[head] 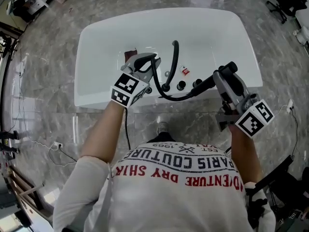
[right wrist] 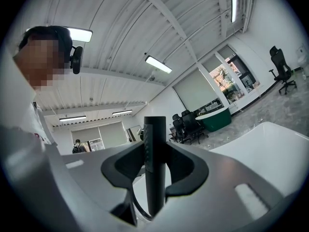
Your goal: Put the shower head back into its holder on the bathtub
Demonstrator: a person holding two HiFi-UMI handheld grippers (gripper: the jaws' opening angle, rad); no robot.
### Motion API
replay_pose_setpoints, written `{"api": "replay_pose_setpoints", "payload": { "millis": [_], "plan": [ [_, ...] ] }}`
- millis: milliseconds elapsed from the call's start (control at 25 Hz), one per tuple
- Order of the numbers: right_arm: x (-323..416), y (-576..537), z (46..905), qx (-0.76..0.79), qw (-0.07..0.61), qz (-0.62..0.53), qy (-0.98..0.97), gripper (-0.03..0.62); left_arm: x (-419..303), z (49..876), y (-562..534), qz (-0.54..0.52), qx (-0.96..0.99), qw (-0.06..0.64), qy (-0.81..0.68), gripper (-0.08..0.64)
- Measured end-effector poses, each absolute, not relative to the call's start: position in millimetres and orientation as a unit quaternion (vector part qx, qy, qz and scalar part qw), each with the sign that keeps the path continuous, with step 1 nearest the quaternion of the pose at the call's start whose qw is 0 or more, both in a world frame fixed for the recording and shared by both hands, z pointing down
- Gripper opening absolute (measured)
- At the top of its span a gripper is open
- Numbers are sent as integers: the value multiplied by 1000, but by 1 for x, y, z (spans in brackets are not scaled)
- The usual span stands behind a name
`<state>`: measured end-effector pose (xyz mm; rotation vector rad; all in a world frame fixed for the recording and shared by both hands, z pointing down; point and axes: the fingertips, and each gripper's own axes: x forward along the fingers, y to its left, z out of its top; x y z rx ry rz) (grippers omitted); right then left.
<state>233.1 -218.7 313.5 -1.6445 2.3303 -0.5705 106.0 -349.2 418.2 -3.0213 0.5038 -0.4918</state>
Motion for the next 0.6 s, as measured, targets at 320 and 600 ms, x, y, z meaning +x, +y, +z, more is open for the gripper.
{"api": "replay_pose_setpoints", "payload": {
  "millis": [320,600],
  "plan": [
    [243,-226,329,-575,103,-207,784,140,97,470,-358,-192,-966,-27,170,63],
    [247,-230,339,-579,96,-215,781,140,81,518,-359,-228,-954,-68,183,63]
  ]
}}
